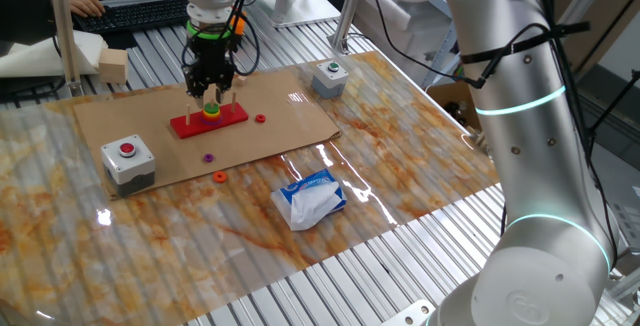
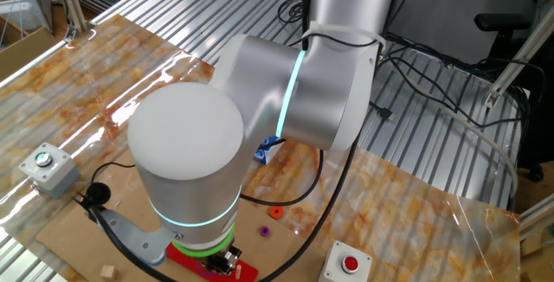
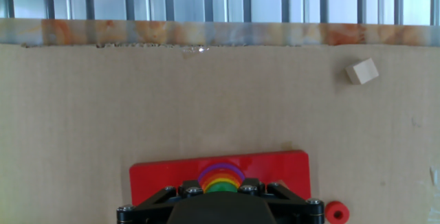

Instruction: Take out one Hanoi block and throw it aside

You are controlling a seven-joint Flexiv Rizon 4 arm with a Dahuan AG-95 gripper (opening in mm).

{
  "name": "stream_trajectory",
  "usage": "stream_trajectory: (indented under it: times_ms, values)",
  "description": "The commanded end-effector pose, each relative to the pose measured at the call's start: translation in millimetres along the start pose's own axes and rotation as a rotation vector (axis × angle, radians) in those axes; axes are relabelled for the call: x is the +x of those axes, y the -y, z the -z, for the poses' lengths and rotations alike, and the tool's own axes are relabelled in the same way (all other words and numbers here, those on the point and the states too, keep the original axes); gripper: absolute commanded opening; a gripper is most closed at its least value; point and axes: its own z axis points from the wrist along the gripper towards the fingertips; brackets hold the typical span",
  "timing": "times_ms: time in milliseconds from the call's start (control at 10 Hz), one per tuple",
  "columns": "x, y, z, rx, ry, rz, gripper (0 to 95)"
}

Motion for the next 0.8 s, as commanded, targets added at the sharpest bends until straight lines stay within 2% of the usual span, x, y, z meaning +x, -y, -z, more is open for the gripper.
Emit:
stream_trajectory:
  times_ms: [100, 300, 400, 800]
  values:
    - [0.8, 0.1, -0.2, 0.0, 0.001, 0.001, 19.0]
    - [1.2, -0.1, -0.5, -0.001, 0.001, 0.0, 19.0]
    - [1.2, 0.0, -0.4, -0.002, 0.0, -0.001, 0.0]
    - [1.5, -0.1, -0.7, -0.002, -0.002, 0.001, 0.0]
